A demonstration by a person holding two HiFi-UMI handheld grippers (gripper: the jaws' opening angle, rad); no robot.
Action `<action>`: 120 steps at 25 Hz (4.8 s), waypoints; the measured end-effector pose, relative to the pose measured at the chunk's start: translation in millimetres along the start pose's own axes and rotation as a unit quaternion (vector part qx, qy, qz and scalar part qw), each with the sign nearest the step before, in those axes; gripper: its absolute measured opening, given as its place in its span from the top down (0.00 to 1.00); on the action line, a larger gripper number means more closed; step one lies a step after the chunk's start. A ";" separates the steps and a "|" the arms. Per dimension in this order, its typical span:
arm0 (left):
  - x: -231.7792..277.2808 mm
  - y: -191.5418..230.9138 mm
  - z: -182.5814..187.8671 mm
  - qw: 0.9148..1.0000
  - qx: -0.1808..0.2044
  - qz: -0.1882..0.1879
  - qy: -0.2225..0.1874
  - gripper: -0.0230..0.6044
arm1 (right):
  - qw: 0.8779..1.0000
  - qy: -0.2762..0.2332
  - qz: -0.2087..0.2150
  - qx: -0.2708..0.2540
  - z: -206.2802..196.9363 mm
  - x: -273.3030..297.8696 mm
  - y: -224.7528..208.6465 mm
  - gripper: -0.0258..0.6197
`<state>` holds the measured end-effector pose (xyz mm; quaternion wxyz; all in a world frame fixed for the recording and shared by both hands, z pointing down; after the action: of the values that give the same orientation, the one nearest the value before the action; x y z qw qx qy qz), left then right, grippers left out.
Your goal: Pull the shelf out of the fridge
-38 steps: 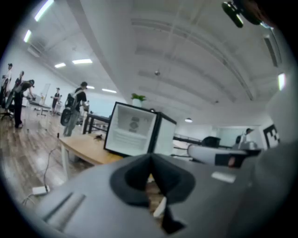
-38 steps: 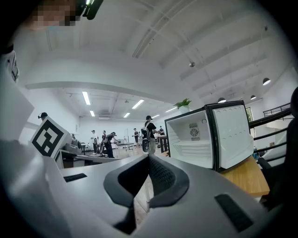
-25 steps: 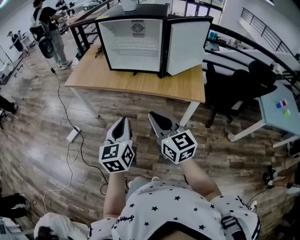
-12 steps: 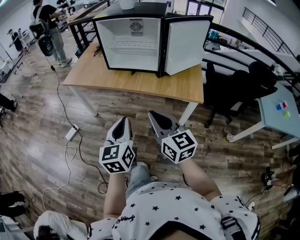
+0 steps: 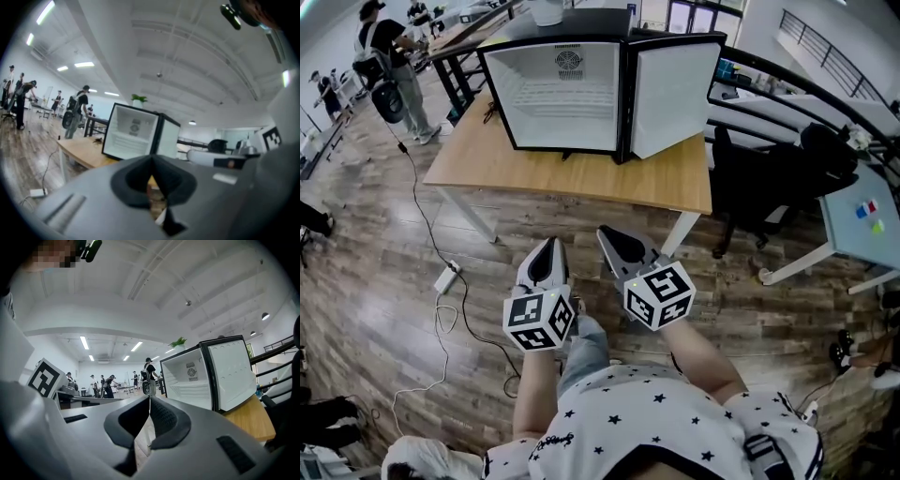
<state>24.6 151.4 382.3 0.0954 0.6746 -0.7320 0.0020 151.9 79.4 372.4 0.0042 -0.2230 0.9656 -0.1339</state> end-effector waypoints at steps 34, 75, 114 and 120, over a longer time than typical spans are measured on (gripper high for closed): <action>208.2 138.1 40.5 0.994 -0.005 -0.107 0.028 0.95 | 0.995 -0.007 -0.099 0.020 30.2 207.1 -88.4 0.93; 374.6 191.5 27.1 0.948 -0.270 -0.167 0.011 0.95 | 0.988 -0.028 -0.136 0.065 44.2 287.5 -175.1 0.93; 509.4 201.4 -4.0 0.811 -0.570 -0.127 -0.028 0.67 | 0.989 -0.009 -0.130 0.076 34.2 302.0 -238.1 0.93; 528.2 198.8 -4.0 0.799 -0.585 -0.135 -0.032 0.67 | 0.988 -0.009 -0.134 0.077 34.1 303.8 -245.4 0.93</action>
<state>-209.1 -351.7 486.5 0.4483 0.5818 -0.4980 -0.4611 -14.0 -272.7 419.1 0.0118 -0.3505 0.9138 -0.2050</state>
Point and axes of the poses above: the fingertips, and each gripper's own axes: x forward along the fingers, y to its left, z out of its top, the point moved 6 cm from there along -x, backward along the fingers, and after that the axes turned 6 degrees about x, right-handed, at the moved point
